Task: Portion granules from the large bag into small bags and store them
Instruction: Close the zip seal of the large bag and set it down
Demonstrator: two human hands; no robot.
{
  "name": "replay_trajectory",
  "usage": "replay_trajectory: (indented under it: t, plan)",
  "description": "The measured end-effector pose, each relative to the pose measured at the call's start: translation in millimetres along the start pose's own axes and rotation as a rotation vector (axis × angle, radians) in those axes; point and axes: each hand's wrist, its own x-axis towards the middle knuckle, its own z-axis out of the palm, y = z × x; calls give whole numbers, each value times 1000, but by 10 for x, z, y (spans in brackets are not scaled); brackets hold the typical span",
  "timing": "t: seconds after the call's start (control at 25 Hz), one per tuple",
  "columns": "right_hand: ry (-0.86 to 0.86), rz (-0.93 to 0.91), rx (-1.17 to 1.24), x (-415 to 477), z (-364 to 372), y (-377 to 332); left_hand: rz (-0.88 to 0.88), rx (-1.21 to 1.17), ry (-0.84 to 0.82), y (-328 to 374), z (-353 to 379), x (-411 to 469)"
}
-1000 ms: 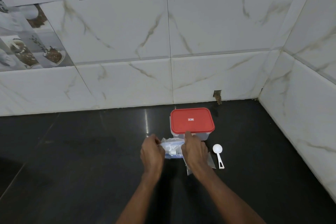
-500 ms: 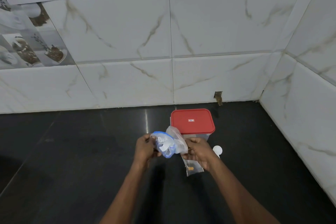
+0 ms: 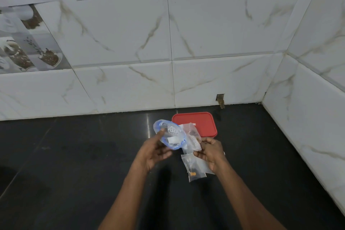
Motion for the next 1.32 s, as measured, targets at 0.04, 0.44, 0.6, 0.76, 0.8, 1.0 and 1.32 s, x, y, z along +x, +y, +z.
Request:
replay_trajectory:
  t: [0.04,0.44,0.6,0.76,0.8,1.0,1.32]
  plan:
    - [-7,-2,29,-8,15,10,-79,-81,-87,-48,47,-63]
    - [165,-300,-204,109,-23,191,-267,-223,42,-105,168,-4]
    - [150,-293,-191,141,-170,128,-345,-152,29,-41,19,56]
    - [144,-238,-106,136,-148,148,-108,-142,123,-141,67,0]
    - [144,-215,-55,133,-128,154,97,-73,192,-206,122,-54]
    - [154,-127,106,94,-65,172,1042,565,358,-544,233,-228]
    - [40,-96,150,-9,-62,164,1457,1025,465,-374,-9,73]
